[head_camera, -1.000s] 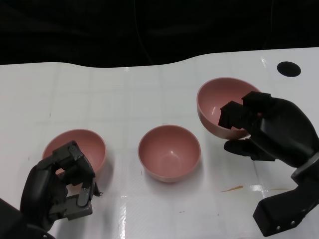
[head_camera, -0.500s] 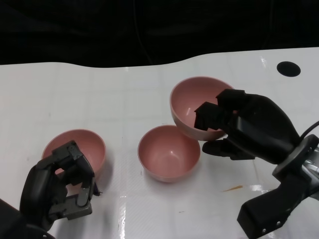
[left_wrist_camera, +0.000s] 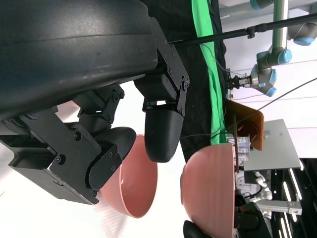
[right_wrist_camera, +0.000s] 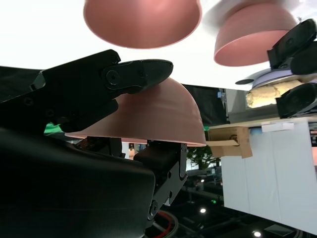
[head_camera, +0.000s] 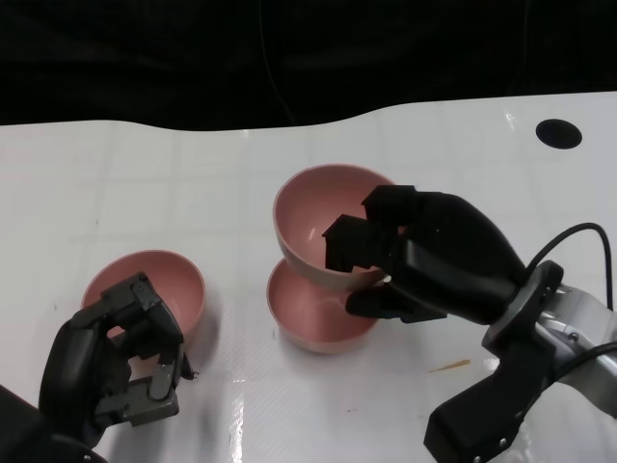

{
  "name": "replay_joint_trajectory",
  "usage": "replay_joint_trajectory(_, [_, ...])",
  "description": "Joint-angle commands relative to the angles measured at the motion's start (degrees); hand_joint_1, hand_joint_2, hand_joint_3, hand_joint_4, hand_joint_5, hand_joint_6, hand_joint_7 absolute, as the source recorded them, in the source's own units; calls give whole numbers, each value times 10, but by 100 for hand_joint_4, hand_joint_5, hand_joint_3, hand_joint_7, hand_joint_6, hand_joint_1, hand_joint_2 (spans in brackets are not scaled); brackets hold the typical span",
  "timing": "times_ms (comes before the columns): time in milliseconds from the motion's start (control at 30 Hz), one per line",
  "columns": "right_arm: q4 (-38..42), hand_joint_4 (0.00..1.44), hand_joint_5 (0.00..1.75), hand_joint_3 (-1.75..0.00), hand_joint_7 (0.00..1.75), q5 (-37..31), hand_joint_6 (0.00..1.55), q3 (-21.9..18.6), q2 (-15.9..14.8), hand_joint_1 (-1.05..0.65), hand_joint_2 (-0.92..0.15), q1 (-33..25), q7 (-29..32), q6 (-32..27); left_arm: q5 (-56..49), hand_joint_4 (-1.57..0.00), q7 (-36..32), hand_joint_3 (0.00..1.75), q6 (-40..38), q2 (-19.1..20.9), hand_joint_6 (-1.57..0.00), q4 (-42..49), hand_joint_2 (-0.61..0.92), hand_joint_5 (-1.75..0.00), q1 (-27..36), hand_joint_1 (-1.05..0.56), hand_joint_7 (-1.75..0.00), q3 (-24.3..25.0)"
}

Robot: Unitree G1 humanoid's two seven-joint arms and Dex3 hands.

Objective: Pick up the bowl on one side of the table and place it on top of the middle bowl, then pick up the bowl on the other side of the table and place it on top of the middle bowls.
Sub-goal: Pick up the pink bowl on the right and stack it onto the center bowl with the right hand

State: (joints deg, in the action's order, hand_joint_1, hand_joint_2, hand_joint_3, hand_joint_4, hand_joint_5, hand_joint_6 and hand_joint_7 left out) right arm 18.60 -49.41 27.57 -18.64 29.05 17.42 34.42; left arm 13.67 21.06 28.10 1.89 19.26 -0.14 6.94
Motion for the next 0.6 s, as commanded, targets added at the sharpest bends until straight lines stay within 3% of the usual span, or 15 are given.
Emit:
replay_joint_trajectory(33, [13,82,175,-48,175,3,58,2,2,-11,-76,12,0,7,3,-79,-4,139,0,5,-73,-8,47,-175,2,1,-164,4])
replay_joint_trajectory(300, [33,81,175,-53,175,4,57,8,15,-14,-76,12,5,16,9,-79,-3,138,-6,6,-73,-12,49,-175,3,1,-164,7])
replay_joint_trajectory(600, [59,83,175,-80,175,-13,58,17,27,-11,-62,13,43,29,13,-79,2,137,1,8,-72,-7,50,-175,0,1,-166,10])
